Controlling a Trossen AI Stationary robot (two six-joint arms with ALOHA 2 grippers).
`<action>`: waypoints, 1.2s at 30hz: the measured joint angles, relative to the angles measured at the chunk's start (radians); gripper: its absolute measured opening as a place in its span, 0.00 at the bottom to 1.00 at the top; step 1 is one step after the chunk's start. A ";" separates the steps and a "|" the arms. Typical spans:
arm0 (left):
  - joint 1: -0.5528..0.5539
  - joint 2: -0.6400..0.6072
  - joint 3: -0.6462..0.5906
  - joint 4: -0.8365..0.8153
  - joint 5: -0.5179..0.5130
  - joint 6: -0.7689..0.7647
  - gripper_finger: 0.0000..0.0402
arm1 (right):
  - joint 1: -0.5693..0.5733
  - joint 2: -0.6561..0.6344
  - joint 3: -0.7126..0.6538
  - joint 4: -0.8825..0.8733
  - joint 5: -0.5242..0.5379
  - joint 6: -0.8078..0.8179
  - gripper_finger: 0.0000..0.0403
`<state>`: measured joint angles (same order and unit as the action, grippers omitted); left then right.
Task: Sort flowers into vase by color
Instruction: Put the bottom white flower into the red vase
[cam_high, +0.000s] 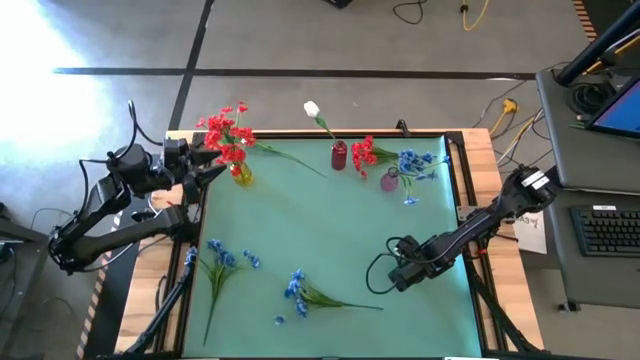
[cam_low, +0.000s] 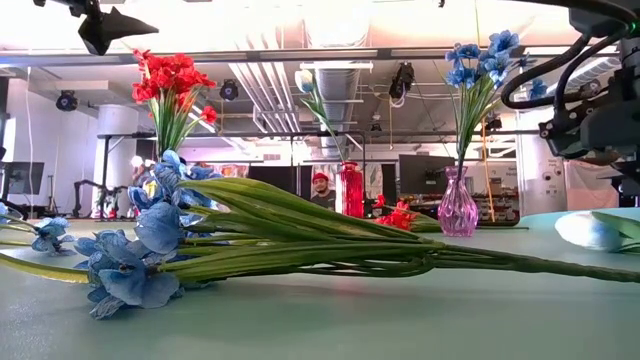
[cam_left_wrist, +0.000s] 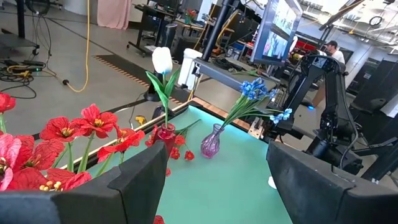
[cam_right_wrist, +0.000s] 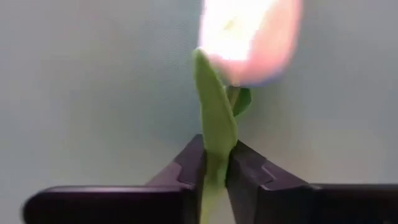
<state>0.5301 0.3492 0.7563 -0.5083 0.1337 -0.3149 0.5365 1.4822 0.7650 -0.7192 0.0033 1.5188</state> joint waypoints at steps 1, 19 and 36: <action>0.000 0.000 0.000 0.000 0.000 0.000 0.66 | 0.000 -0.005 0.001 -0.001 0.001 0.000 0.07; 0.000 0.000 0.000 0.000 -0.003 0.003 0.66 | -0.045 -0.079 0.320 0.260 0.354 -0.553 0.04; 0.000 0.000 0.000 0.000 0.000 0.000 0.66 | -0.432 -0.080 0.394 0.914 0.262 -1.576 0.04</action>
<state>0.5297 0.3492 0.7567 -0.5083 0.1334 -0.3145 0.1045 1.4025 1.1593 0.1943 0.2655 -0.0575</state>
